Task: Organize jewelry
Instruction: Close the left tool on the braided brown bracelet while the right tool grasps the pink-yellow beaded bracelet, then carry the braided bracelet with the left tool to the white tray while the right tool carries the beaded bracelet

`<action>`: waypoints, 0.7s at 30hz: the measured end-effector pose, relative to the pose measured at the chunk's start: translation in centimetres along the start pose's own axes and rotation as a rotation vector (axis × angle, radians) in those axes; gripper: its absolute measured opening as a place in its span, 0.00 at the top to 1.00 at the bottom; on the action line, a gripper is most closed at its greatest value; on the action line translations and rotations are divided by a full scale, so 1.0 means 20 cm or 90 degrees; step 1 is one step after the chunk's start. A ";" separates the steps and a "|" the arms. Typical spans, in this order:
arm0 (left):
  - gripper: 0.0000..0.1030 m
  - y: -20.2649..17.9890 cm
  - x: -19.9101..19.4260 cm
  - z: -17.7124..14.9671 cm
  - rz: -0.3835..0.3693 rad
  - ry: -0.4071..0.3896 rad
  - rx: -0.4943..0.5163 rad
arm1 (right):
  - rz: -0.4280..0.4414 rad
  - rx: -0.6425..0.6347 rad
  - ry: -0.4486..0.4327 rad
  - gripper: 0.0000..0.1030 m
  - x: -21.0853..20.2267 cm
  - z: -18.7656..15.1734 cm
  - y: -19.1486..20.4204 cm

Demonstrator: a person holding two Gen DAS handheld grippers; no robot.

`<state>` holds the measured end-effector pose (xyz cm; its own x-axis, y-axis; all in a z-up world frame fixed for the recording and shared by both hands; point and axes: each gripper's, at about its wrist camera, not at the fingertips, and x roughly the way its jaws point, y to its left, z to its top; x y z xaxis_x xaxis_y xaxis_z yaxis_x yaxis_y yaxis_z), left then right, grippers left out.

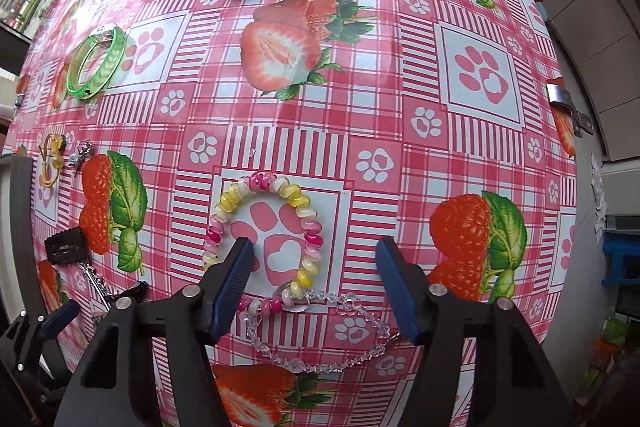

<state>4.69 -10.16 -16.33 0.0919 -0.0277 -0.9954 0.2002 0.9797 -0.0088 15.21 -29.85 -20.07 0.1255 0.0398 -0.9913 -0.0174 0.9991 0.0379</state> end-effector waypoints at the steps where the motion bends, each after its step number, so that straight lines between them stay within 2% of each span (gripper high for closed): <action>1: 0.79 -0.02 0.00 0.01 -0.006 -0.002 0.010 | 0.002 -0.010 -0.003 0.60 0.00 0.00 0.01; 2: 0.89 -0.04 0.00 0.03 -0.013 0.001 0.016 | 0.001 -0.020 -0.003 0.71 -0.01 -0.02 0.06; 4: 0.89 -0.05 0.00 0.05 -0.035 0.003 0.008 | 0.004 -0.025 -0.005 0.88 -0.01 -0.02 0.07; 5: 0.89 -0.06 -0.01 0.08 -0.054 0.005 -0.004 | 0.006 -0.022 -0.005 0.91 -0.02 -0.01 0.08; 8: 0.89 -0.05 -0.04 0.12 -0.087 -0.002 -0.033 | 0.016 -0.007 -0.013 0.91 -0.06 -0.01 0.08; 14: 0.89 -0.06 -0.15 0.16 -0.111 -0.037 -0.038 | 0.064 0.000 -0.035 0.91 -0.22 0.00 0.09; 21: 0.89 0.07 -0.30 0.06 -0.129 -0.085 -0.066 | 0.090 0.005 -0.059 0.91 -0.41 -0.04 0.10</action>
<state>5.69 -8.83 -10.25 0.1899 -0.2448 -0.9508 0.1274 0.9664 -0.2234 13.27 -28.10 -11.99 0.2136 0.1811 -0.9600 -0.0331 0.9834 0.1782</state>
